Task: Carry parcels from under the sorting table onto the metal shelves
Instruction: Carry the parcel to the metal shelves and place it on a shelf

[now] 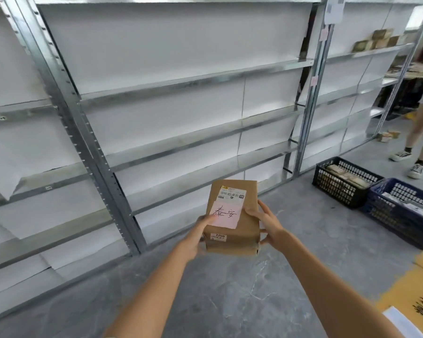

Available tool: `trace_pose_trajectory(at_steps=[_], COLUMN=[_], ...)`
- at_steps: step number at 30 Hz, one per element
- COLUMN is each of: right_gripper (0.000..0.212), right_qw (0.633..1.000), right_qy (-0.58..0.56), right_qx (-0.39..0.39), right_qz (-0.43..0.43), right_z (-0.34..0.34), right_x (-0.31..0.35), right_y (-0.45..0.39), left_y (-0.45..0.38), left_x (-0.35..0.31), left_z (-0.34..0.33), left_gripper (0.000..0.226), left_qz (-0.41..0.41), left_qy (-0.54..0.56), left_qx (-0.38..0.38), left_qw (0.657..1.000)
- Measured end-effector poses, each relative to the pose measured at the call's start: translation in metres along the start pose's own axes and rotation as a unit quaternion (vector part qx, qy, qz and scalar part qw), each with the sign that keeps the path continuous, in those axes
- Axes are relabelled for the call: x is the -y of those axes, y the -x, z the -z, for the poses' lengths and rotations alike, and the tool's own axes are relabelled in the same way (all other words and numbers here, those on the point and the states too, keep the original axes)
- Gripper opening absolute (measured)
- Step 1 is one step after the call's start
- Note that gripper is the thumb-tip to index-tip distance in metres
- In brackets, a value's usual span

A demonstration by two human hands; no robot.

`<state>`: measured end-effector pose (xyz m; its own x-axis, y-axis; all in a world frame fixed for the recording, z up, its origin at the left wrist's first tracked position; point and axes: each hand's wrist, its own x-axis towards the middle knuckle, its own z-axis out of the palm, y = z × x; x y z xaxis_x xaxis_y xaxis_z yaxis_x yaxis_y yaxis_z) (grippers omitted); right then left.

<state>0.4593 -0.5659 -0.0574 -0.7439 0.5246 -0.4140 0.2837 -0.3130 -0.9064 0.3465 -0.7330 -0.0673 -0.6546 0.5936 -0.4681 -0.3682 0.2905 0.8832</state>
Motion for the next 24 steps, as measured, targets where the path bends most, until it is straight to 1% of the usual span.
trace_pose_trajectory(at_steps=[3,6,9,14,17,20,24], right_gripper=[0.062,0.057,0.054,0.053,0.055,0.054,0.053], right_qw=[0.999,0.998,0.996,0.992,0.988,0.984,0.976], right_qy=[-0.028,-0.029,-0.034,-0.012,-0.015,-0.03,-0.048], right_qx=[-0.031,-0.062,-0.088,-0.125,-0.152,-0.176,-0.211], right_qz=[0.008,0.008,0.009,0.014,0.008,0.0,0.009], right_z=[0.019,0.04,0.062,0.104,0.13,0.149,0.177], right_x=[0.02,0.034,0.048,0.07,0.084,0.105,0.137], right_y=[-0.039,-0.076,-0.11,-0.179,-0.224,-0.265,-0.312], left_y=[-0.047,-0.089,-0.137,-0.225,-0.287,-0.348,-0.416], left_x=[-0.03,-0.056,-0.075,-0.097,-0.114,-0.139,-0.18], left_z=[-0.019,-0.04,-0.06,-0.096,-0.118,-0.136,-0.167], left_gripper=[0.045,0.037,0.056,0.071,0.068,0.063,0.062], left_qz=[-0.012,-0.01,-0.011,-0.016,-0.014,-0.016,-0.035], left_qy=[0.0,0.003,0.003,-0.032,-0.045,-0.057,-0.057], left_qx=[0.003,0.023,0.04,0.09,0.125,0.139,0.157], left_qw=[1.0,1.0,0.999,0.995,0.991,0.989,0.985])
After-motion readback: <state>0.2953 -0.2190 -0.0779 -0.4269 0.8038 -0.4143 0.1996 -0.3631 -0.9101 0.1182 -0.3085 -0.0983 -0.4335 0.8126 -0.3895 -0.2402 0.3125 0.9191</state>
